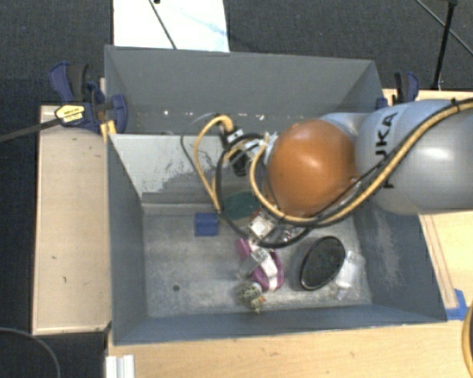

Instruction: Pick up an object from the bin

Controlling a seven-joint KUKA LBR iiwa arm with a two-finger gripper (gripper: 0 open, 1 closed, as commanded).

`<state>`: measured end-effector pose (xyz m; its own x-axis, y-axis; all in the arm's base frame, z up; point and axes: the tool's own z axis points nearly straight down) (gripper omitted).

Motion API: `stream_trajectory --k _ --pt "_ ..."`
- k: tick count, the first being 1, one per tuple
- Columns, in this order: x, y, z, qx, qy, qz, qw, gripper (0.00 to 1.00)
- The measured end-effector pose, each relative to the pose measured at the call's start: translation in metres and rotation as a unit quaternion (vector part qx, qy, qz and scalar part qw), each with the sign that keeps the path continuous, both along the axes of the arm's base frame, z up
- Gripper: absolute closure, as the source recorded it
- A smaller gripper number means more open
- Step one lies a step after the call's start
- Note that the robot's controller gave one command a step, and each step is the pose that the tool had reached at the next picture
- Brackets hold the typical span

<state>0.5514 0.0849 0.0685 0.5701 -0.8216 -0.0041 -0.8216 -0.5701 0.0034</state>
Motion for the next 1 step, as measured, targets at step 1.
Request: stream_trajectory --k 1 --pt "-0.0005 0.0009 0.0002 -0.001 -0.0003 -0.003 1.0000 0.00"
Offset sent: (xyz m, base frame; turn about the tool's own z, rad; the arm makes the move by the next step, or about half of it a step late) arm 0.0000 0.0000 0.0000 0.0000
